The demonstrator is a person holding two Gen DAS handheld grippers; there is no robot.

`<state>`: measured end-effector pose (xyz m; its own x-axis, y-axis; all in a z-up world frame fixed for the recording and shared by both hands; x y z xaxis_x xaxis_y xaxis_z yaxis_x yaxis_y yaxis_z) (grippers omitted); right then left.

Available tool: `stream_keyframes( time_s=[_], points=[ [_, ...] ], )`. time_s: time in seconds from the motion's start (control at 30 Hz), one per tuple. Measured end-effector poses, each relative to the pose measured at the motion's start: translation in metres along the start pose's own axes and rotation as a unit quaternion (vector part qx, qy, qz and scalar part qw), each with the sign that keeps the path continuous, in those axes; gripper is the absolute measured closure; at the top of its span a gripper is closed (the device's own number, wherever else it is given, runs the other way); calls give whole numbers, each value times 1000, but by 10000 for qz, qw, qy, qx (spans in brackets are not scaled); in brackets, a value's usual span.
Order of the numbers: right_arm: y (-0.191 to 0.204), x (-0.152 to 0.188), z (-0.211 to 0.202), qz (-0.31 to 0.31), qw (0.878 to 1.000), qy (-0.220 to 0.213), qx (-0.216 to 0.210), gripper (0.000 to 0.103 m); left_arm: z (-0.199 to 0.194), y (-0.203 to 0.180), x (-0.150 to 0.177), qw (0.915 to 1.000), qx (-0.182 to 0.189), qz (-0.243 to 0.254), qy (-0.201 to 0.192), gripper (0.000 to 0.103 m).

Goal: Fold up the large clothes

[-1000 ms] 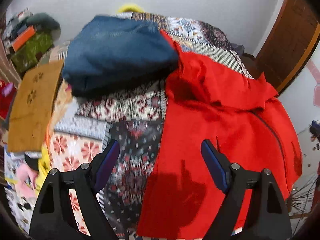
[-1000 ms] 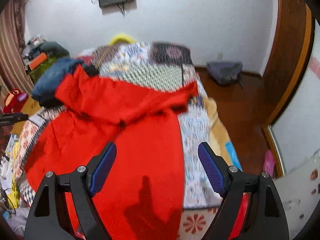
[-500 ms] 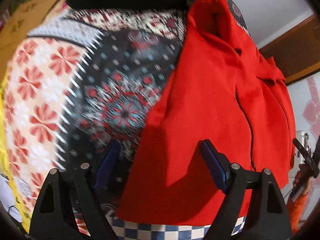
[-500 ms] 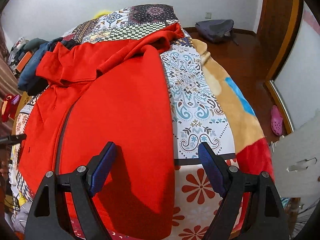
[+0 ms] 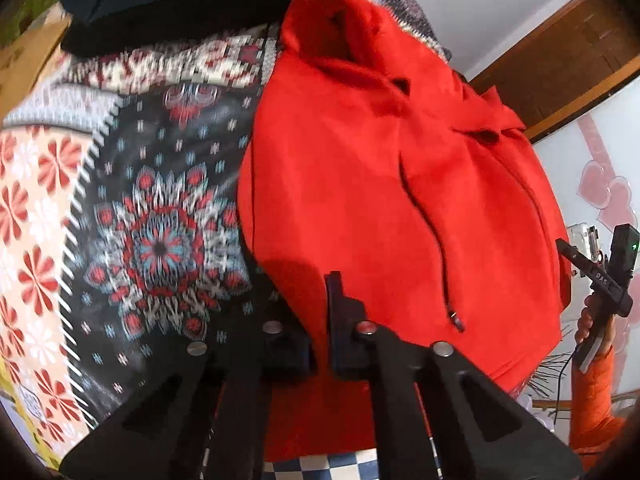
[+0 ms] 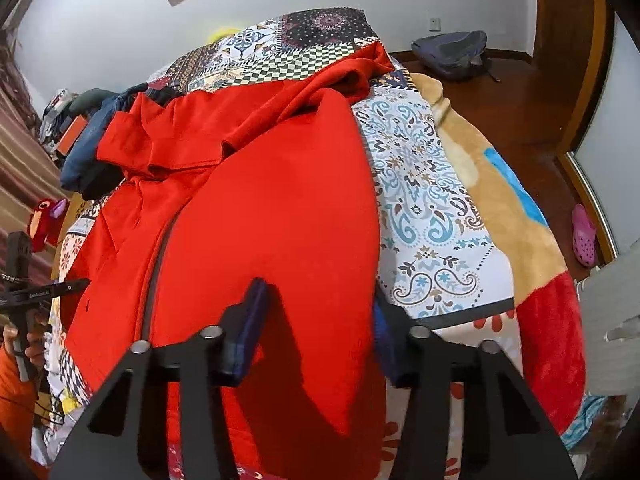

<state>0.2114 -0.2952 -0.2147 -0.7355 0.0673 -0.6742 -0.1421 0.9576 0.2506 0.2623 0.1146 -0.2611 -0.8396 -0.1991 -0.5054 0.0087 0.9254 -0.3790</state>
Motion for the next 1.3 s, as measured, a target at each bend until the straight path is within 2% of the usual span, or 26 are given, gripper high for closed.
stream_keyframes(
  time_s=[0.07, 0.17, 0.37, 0.53, 0.7, 0.87, 1.13, 1.23, 1.3],
  points=[
    [2, -3, -2, -96, 9999, -37, 15, 77, -5, -5, -9, 9998, 11, 101, -150, 99],
    [1, -7, -4, -84, 9999, -75, -52, 84, -22, -23, -25, 9982, 157, 285, -510, 100],
    [4, -13, -10, -177, 9997, -157, -62, 88, -43, -51, -55, 9937, 336, 487, -955, 100],
    [12, -18, -21, -296, 9992, -264, -103, 89, -45, -59, -69, 9918, 348, 527, -1116, 100],
    [22, -30, -23, -265, 9979, -298, -501, 90, -49, -60, -80, 9904, 393, 439, -1250, 100],
    [30, -66, -20, -349, 9945, -585, -797, 91, -53, -56, -110, 9876, 545, 216, -1460, 101],
    [26, -151, 2, -535, 9894, -1240, -537, 91, -48, -56, -187, 9807, 642, -114, -1844, 101],
    [21, -175, 28, -620, 9889, -1317, -286, 91, -31, -53, -215, 9802, 456, -176, -1918, 101],
    [15, -187, 50, -593, 9898, -1290, -141, 91, -16, -49, -232, 9803, 185, -177, -1960, 101]
  ],
)
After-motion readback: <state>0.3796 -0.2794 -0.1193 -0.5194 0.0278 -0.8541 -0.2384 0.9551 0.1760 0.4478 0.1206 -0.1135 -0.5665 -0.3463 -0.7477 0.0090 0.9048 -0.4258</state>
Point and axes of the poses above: each gripper's, at about its wrist camera, not at the fingertips, and z roughly the way its jaws point, y to its left, x to its underside, the point moved 2 cm from there along z, roughly the way its jaws point, and after that the axes turned 13 degrees about -y, right-handed, at the moved point
